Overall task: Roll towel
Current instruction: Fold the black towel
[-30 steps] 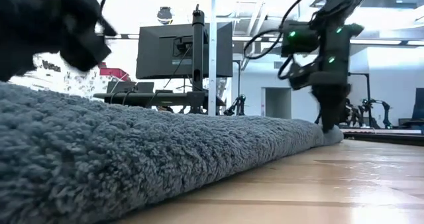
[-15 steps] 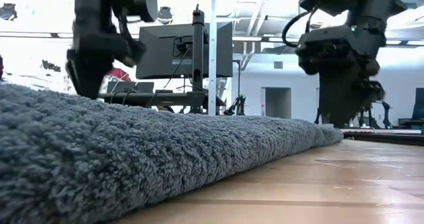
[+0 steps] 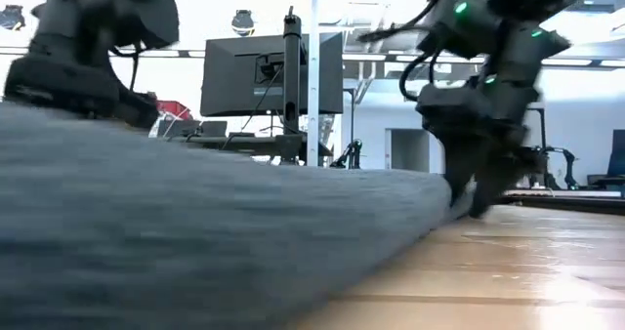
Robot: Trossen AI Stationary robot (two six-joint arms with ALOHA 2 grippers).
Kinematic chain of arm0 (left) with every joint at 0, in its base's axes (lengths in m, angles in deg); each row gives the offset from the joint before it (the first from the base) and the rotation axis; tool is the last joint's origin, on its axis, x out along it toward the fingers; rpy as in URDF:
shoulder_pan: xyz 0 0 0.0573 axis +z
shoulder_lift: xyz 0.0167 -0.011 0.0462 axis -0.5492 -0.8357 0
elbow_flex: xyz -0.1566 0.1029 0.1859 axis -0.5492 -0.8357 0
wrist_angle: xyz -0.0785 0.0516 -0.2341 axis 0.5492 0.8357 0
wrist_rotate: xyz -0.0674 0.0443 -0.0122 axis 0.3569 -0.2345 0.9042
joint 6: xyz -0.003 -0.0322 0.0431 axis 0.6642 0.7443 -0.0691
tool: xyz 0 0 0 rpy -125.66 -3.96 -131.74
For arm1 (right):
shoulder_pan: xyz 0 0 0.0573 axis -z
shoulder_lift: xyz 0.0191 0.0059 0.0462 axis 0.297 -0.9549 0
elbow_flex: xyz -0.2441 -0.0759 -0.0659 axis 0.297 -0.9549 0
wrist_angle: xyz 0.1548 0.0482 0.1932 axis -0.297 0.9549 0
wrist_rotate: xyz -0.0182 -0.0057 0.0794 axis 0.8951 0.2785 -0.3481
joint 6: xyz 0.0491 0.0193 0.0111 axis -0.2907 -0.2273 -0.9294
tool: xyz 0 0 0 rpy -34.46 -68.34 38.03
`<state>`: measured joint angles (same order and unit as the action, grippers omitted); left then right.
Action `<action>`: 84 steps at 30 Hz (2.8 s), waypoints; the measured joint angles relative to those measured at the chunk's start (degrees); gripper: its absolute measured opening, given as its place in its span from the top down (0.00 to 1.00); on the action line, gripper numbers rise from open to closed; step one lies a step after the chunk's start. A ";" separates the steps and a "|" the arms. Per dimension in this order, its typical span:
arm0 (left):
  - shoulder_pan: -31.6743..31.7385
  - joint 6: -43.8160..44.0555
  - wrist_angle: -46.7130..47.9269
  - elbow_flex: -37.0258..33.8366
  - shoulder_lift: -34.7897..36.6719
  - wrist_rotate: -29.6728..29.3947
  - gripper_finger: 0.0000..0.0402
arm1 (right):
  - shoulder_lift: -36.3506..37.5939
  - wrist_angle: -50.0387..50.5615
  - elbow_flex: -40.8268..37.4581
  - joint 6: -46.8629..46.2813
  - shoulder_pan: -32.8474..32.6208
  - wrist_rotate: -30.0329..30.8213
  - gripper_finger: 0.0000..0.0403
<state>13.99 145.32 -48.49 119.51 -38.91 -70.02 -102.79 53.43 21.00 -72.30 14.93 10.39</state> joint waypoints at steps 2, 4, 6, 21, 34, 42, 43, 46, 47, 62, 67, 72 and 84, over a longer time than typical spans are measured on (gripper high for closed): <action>-2.57 5.31 -4.75 -0.21 -0.14 -0.79 0.75 | 0.91 -0.15 0.07 3.37 3.19 -1.26 0.41; -4.47 9.53 -8.62 -0.26 -0.26 -2.56 0.75 | 0.97 -0.61 0.09 6.72 6.37 -3.77 0.41; -5.76 13.46 -11.34 -0.26 -0.72 -3.87 0.75 | 0.82 -1.32 0.33 10.04 9.33 -5.62 0.41; -6.11 17.58 -20.39 5.08 -5.86 -0.67 0.76 | -4.90 6.38 11.89 32.02 15.82 -15.72 0.41; 8.07 -20.84 17.42 23.66 0.06 -23.09 0.77 | 6.37 15.38 14.97 13.55 -0.38 -0.56 0.41; 23.73 -39.63 6.27 17.03 -2.86 -21.83 0.77 | -6.18 0.43 14.19 -8.02 -12.38 8.90 0.41; 25.00 -41.25 6.38 16.26 -3.32 -21.84 0.77 | -8.09 0.52 14.16 -10.52 -13.36 9.09 0.41; 27.92 -45.11 6.56 13.44 -3.83 -21.81 0.77 | -13.18 2.58 14.16 -15.80 -15.59 9.13 0.41; 28.65 -45.68 6.50 12.20 -3.69 -21.78 0.77 | -14.18 3.47 14.22 -16.95 -16.33 9.44 0.41; 28.65 -34.39 11.63 4.43 4.53 -14.42 0.77 | -5.21 13.94 14.62 -6.43 -13.61 7.33 0.41; 23.67 -39.02 -7.37 6.51 11.06 -7.50 0.77 | -2.86 13.46 14.64 -1.66 -10.53 7.50 0.41; 15.96 -47.33 -12.98 6.60 10.32 -6.35 0.77 | -3.94 11.46 14.71 0.58 -10.19 7.54 0.41; 6.55 -43.40 -17.29 6.60 -7.86 -7.71 0.77 | -11.37 5.42 14.71 0.71 -13.21 4.56 0.41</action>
<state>20.54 101.92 -65.78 126.12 -46.77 -77.73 -114.16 58.85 35.71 -71.60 1.72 14.94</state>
